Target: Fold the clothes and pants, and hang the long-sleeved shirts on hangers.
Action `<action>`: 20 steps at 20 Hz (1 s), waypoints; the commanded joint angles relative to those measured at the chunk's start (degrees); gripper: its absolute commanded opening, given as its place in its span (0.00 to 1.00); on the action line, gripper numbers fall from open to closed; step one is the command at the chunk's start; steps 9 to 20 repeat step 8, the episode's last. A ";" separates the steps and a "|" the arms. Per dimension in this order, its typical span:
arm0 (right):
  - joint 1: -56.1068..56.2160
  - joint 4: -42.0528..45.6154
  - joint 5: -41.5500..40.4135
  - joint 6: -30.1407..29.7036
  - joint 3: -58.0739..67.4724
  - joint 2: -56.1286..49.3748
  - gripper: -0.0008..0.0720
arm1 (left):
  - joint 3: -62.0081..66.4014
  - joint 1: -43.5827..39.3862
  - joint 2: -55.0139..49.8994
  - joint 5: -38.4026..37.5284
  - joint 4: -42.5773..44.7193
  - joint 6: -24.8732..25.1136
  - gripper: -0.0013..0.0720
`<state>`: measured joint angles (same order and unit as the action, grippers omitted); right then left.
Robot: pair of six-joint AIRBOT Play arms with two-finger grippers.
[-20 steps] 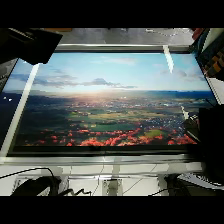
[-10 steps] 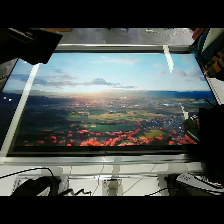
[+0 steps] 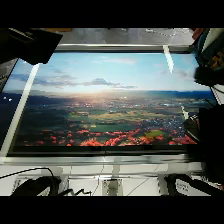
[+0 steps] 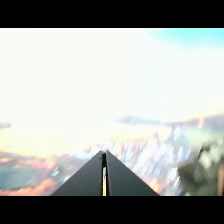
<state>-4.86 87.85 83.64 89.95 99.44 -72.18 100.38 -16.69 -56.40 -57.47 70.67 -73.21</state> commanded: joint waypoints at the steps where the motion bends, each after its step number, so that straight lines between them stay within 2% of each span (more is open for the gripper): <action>1: 11.45 11.54 -7.32 -1.25 0.02 0.02 0.04 | -0.02 0.00 0.04 0.00 0.02 0.00 0.94; 20: 12.04 9.68 -8.13 -1.09 0.02 0.02 0.05 | -0.02 0.00 0.04 0.02 0.02 0.00 0.94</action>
